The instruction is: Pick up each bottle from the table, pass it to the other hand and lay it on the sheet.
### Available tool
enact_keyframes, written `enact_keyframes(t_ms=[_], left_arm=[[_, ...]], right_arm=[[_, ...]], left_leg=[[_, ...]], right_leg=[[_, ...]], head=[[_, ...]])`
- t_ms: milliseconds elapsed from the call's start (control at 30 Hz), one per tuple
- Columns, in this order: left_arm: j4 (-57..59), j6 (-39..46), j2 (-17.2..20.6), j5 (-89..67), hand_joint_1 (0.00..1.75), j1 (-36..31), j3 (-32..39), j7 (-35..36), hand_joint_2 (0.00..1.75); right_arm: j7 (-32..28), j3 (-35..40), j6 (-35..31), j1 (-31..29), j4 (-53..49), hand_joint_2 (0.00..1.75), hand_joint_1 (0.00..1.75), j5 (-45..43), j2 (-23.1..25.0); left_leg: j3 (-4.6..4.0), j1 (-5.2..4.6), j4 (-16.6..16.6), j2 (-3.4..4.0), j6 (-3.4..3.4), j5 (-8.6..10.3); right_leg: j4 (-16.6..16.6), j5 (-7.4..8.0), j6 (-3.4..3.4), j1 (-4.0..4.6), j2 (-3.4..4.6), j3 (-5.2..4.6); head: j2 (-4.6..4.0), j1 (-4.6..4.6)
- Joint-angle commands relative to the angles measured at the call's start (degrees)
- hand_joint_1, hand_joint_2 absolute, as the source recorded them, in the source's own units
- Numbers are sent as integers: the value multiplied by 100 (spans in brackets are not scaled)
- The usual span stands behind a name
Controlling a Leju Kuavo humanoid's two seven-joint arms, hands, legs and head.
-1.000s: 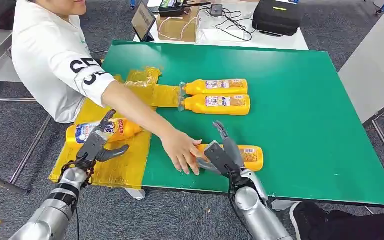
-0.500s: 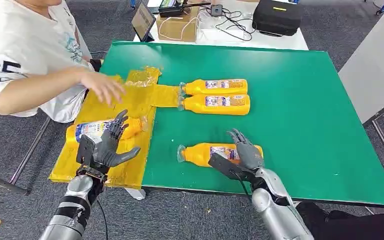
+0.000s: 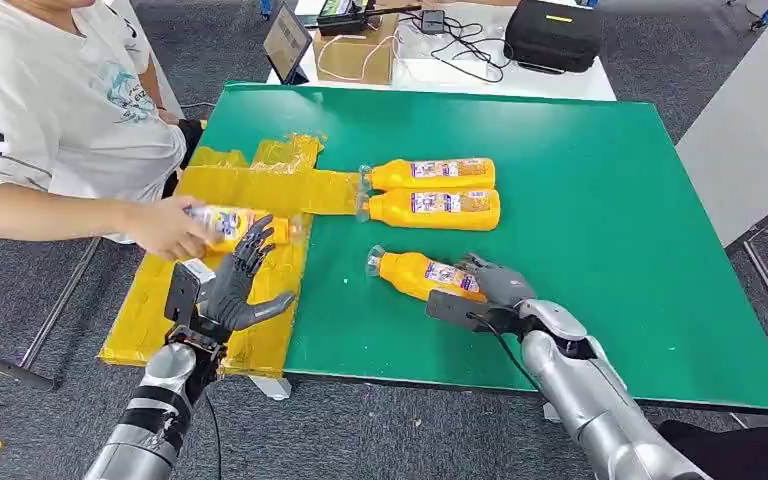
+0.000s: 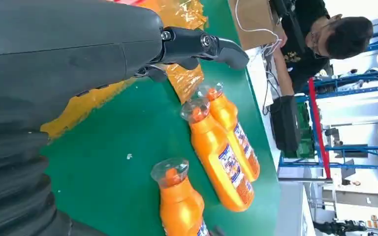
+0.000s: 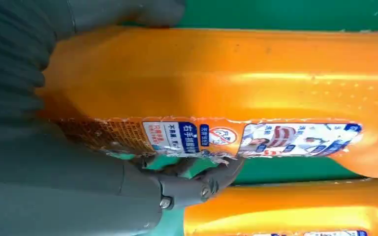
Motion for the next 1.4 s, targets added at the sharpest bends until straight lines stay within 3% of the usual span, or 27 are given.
enact_keyframes(t_ms=[33, 300, 467, 567, 633, 933, 1033, 1400], left_arm=[[794, 163, -15, 1, 0, -495, -227, 178, 175], [1171, 479, -24, -46, 0, -756, -392, 367, 175], [1489, 1224, -43, -477, 0, -899, -633, 643, 175], [1784, 1076, -142, -287, 0, -1010, -552, 775, 175], [1917, 976, -202, -187, 0, -1071, -599, 793, 175], [1918, 597, -299, 68, 0, -1140, -794, 887, 175], [1843, 30, -387, 380, 0, -1166, -892, 967, 175], [848, -459, -410, 1405, 0, -901, -1378, 1272, 175]], right_arm=[[-87, 398, 292, -508, 1227, 175, 173, -423, -121], [-356, 251, 278, -469, 1224, 175, 175, -1092, -100], [-449, -514, -1083, 314, -98, 175, 175, -1714, 549], [-545, -742, -1847, 649, -835, 175, 175, -1785, 1015], [-639, -783, -2013, 715, -1056, 175, 175, -1944, 1220], [-883, -656, -2043, 438, -712, 175, 175, -2242, 1513], [-953, -536, -1975, 268, -490, 175, 175, -2300, 1686], [-1170, 59, -1736, 149, 519, 175, 175, -2310, 2121]], left_leg=[[27, 3, -4, -7, -4, -8], [32, 7, -3, -25, -4, -5], [49, 9, -6, -19, -8, -13], [28, 6, -4, -10, -6, -5], [42, 9, -2, 3, -12, -17], [17, 10, 5, 4, -5, -13], [4, 4, 1, 2, -4, -5], [9, 5, -1, 7, -6, -9]], right_leg=[[-5, -10, -6, 4, -10, 31], [-10, -11, -7, 8, -27, 44], [-10, -19, -12, 10, -24, 59], [-6, -8, -8, 7, -12, 33], [0, -17, -15, 11, -1, 42], [7, -13, -7, 8, -3, 16], [5, -7, -6, 3, -2, 3], [3, -8, -7, 5, 3, 9]], head=[[0, -2], [0, 0], [2, 0], [0, 4], [0, 0], [2, 0], [0, 0], [0, 0]])
